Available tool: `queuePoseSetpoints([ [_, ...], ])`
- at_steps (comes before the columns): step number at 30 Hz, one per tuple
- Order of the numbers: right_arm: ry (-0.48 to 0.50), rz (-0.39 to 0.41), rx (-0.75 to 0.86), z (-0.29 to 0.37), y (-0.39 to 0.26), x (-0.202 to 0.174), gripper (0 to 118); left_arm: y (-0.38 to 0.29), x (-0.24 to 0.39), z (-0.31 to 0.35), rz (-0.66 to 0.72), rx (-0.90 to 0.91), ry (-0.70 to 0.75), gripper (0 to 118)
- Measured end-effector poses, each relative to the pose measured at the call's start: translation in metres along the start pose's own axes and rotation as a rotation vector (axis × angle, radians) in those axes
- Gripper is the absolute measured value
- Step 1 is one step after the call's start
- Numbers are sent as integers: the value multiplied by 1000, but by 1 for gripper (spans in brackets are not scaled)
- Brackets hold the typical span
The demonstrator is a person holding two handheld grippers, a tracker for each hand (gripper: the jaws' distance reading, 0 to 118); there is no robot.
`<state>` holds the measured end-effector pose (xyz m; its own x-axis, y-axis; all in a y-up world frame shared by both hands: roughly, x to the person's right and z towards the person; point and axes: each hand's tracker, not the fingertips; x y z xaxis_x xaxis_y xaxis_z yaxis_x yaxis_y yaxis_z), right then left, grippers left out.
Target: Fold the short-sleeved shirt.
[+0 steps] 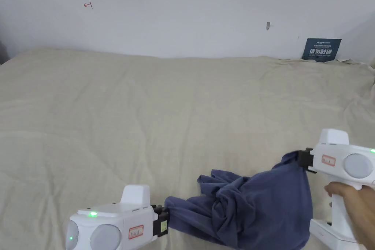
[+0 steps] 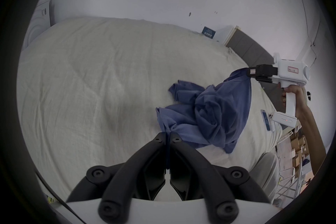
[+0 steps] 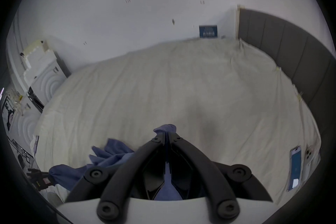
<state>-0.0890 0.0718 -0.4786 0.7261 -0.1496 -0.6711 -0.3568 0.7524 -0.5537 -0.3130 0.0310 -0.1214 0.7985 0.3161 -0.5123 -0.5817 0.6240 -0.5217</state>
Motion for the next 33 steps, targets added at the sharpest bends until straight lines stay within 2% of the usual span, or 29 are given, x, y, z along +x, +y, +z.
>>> queuePoseSetpoints([
  [6, -5, 36, 163, 67, 45, 1, 1, 37, -11, 30, 42, 142, -41, 0],
  [13, -42, 41, 310, 119, 100, 9, 1, 117, -29, 82, 45, 314, 20, 0],
  [25, -122, 26, 470, 135, 206, 18, 1, 276, -69, 135, 79, 499, 183, 0],
  [30, -97, 27, 513, 124, 245, 9, 1, 338, -75, 132, 90, 503, 201, 0],
  [33, -112, 26, 540, 118, 267, 6, 1, 360, -61, 131, 32, 522, 265, 0],
])
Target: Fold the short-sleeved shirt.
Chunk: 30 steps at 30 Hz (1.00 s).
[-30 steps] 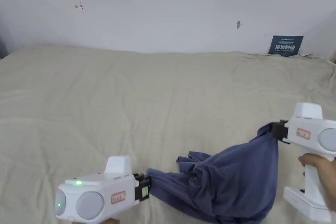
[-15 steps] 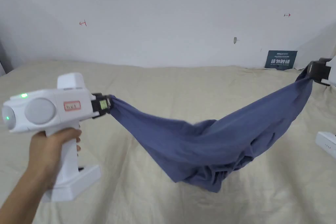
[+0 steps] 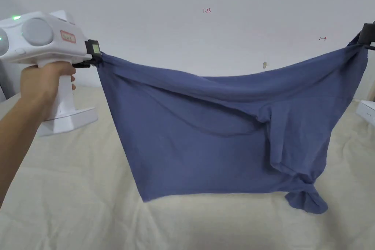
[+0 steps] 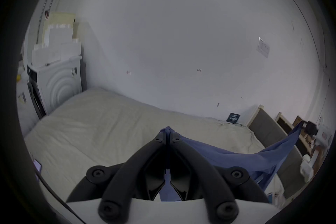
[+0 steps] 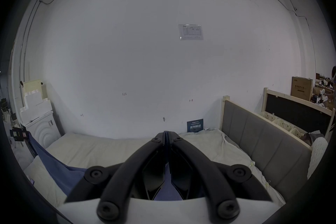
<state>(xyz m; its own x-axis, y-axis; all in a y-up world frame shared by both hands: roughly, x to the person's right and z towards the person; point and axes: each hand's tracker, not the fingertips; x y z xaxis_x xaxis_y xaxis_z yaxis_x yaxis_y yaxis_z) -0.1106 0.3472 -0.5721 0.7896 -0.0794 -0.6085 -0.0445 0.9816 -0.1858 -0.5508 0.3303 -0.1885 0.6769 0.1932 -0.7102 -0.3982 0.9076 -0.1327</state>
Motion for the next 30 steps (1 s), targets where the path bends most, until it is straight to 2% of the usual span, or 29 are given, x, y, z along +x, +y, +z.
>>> queuePoseSetpoints([
  [3, -17, 23, 16, -10, 12, -5, 1, 16, 5, -5, -10, 36, 10, 0],
  [5, 18, 27, 16, -14, 12, -7, 1, 17, 7, -7, -21, 55, 16, 0],
  [10, 13, 53, -21, -22, -21, -5, 1, -10, -1, -18, -44, 31, 17, 0],
  [19, 24, 41, -218, -16, -138, 4, 1, -125, -34, -38, -20, -136, 25, 0],
  [30, 29, -58, -372, 72, -268, 18, 1, -279, -73, 16, 26, -311, 15, 0],
])
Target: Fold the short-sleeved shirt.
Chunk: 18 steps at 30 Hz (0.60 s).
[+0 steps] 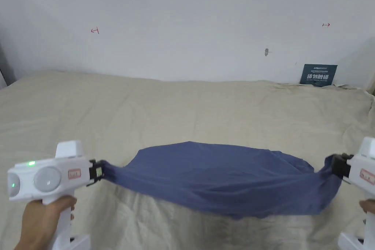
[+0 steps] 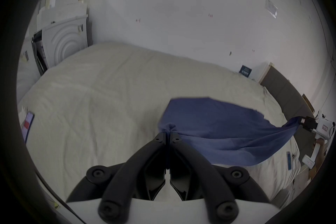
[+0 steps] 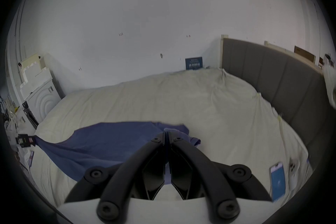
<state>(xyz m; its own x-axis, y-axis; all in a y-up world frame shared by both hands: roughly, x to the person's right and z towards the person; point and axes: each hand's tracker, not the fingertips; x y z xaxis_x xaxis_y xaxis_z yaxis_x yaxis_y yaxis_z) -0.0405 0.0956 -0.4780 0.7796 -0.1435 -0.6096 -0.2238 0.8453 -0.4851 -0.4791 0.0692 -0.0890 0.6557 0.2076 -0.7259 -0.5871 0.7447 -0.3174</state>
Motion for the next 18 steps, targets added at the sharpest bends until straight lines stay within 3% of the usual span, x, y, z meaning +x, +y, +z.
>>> queuePoseSetpoints([
  [8, 2, -67, -101, 56, -91, 15, 1, -99, -14, 40, 33, -119, 11, 0],
  [18, -11, -113, -175, 122, -151, 29, 1, -163, -41, 93, 65, -180, 30, 0],
])
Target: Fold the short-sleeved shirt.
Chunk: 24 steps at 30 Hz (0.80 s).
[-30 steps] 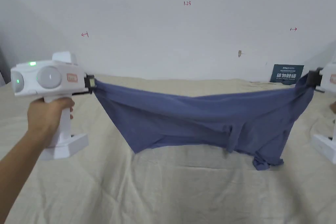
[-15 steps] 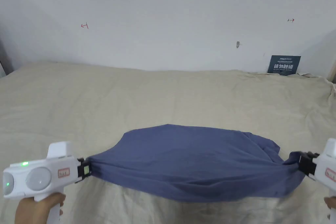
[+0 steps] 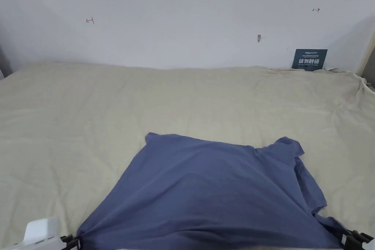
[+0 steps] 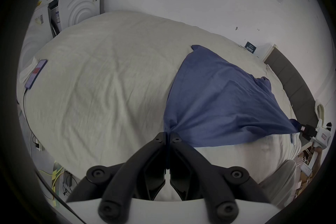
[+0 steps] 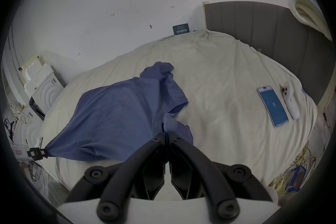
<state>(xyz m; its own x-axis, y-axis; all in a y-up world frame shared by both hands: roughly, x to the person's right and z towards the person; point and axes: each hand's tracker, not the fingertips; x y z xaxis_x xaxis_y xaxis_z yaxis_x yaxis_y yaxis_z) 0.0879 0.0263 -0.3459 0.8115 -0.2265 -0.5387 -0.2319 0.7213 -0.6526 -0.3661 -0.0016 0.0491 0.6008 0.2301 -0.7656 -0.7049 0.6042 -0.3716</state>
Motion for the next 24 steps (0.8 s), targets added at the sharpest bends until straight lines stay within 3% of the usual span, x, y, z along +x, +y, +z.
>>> queuePoseSetpoints([
  [9, -48, 17, -94, -6, -33, 14, 1, -27, 6, 4, -34, -65, 50, 0],
  [15, -108, 64, -220, -43, -42, 14, 1, -29, 19, -29, -54, -135, 66, 0],
  [24, -121, 99, -328, -68, -61, -1, 2, -37, 43, -66, -47, -226, 54, 2],
])
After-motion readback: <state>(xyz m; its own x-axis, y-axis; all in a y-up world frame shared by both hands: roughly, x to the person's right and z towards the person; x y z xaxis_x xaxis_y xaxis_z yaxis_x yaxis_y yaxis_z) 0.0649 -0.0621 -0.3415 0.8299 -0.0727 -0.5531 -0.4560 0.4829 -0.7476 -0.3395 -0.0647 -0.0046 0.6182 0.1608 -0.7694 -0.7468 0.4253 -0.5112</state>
